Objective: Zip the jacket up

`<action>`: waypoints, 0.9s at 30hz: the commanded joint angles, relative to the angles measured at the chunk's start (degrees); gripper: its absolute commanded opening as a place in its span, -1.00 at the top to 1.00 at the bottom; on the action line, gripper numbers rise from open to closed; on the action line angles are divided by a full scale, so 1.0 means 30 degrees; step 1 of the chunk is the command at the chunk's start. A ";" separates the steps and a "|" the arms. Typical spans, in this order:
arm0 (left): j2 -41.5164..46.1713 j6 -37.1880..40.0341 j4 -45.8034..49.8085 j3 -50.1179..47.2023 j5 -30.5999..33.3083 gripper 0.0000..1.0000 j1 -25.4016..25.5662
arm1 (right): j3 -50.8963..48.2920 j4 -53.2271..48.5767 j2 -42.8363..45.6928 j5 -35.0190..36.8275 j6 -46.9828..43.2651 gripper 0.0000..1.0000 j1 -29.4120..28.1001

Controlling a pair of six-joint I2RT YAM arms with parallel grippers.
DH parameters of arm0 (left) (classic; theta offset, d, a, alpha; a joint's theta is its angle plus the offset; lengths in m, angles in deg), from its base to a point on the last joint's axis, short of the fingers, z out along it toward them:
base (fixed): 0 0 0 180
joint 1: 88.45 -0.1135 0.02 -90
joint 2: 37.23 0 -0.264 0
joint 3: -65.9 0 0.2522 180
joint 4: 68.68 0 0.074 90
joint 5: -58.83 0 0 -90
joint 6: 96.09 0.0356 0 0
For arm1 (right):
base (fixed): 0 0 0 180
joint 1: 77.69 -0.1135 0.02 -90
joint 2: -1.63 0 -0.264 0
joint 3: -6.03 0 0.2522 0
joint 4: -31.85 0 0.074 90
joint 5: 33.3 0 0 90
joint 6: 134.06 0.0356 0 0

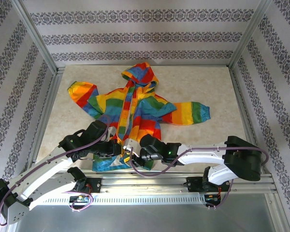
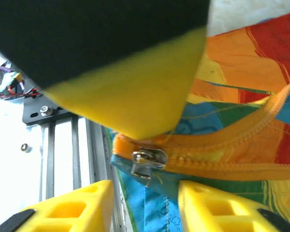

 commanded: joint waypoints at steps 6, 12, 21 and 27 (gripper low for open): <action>0.0165 0.0290 0.0589 0.0450 -0.0363 1.00 0.0184 | 0.0516 0.1189 -0.0352 0.1010 -0.0280 0.17 -0.0179; 0.0047 0.0177 0.0230 0.0352 -0.0448 1.00 0.0184 | 0.0791 0.1588 -0.0661 0.0855 -0.0270 0.11 -0.0192; 0.0328 0.0227 0.0691 0.0302 -0.0348 1.00 0.0184 | 0.0220 0.2241 -0.0451 0.1806 0.0037 0.54 -0.0186; 0.0666 0.0187 0.0758 0.0189 -0.0296 1.00 0.0184 | -0.0390 0.2315 0.0076 0.1910 -0.0052 0.67 -0.0160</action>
